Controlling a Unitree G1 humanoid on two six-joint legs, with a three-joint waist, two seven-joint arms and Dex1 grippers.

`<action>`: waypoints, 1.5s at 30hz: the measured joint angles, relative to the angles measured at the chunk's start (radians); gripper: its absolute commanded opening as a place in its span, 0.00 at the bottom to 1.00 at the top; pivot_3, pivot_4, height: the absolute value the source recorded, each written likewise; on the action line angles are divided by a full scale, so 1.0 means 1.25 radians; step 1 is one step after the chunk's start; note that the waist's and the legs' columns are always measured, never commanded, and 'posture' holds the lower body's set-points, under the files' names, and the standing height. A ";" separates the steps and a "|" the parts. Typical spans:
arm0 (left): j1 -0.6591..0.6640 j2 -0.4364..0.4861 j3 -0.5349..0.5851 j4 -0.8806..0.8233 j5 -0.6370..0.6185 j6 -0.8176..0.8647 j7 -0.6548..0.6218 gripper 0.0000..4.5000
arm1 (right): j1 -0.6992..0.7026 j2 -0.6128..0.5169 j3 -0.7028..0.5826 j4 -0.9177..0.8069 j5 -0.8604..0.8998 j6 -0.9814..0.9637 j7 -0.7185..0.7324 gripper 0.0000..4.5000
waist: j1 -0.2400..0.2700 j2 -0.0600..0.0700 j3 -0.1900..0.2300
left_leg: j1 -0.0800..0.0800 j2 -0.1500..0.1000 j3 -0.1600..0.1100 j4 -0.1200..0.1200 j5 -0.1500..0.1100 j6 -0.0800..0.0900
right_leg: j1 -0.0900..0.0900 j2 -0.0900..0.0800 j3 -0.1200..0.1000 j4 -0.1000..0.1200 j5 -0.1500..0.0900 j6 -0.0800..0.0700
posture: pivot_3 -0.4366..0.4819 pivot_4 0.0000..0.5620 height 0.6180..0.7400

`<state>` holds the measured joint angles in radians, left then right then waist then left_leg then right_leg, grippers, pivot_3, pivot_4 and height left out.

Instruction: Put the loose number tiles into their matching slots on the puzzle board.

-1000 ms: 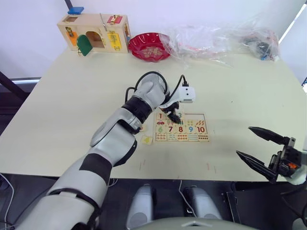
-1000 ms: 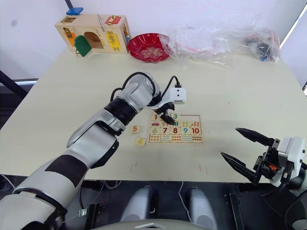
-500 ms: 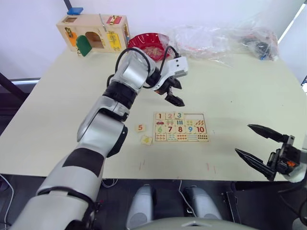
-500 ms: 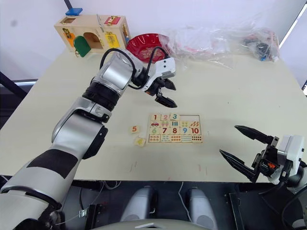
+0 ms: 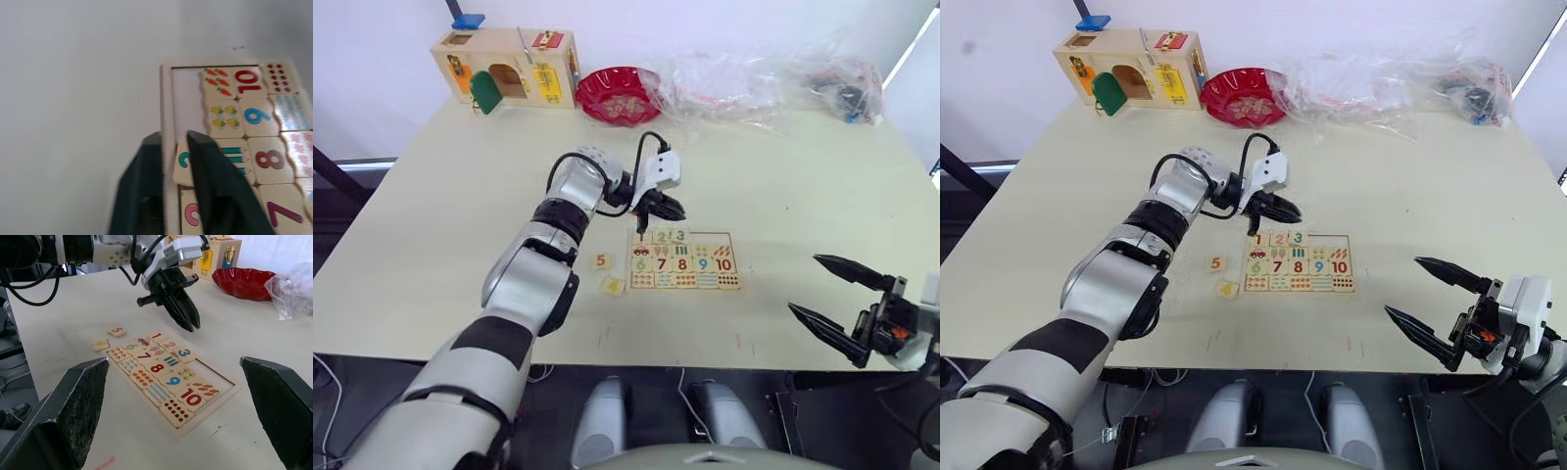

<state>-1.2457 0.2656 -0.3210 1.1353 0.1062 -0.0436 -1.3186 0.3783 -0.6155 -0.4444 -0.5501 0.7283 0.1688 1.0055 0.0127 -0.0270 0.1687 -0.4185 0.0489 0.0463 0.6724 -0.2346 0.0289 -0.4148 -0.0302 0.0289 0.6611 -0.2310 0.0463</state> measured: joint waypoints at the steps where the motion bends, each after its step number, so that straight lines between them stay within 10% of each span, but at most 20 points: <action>1: 0.000 0.000 0.000 0.002 0.001 -0.002 0.002 0.03 | 0.000 0.000 0.000 0.000 0.000 0.000 0.000 1.00 | 0.000 0.000 0.000 | 0.000 0.000 0.000 0.000 0.000 0.000 | 0.000 0.000 0.000 0.000 0.000 0.000 | 0.48 0.27 1.00; 45: 0.000 -0.023 -0.002 0.079 0.117 -0.096 0.062 0.03 | 0.024 0.005 0.000 -0.003 0.000 -0.015 -0.010 1.00 | 0.000 0.000 0.000 | 0.000 0.000 0.000 0.000 0.000 0.000 | 0.000 0.000 0.000 0.000 0.000 0.000 | 0.48 0.27 1.00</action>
<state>-1.2453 0.2370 -0.3239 1.2342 0.2527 -0.1642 -1.2406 0.4085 -0.6093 -0.4445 -0.5544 0.7286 0.1507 0.9930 0.0126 -0.0270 0.1687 -0.4185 0.0489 0.0463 0.6724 -0.2346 0.0289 -0.4147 -0.0302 0.0287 0.6611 -0.2309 0.0464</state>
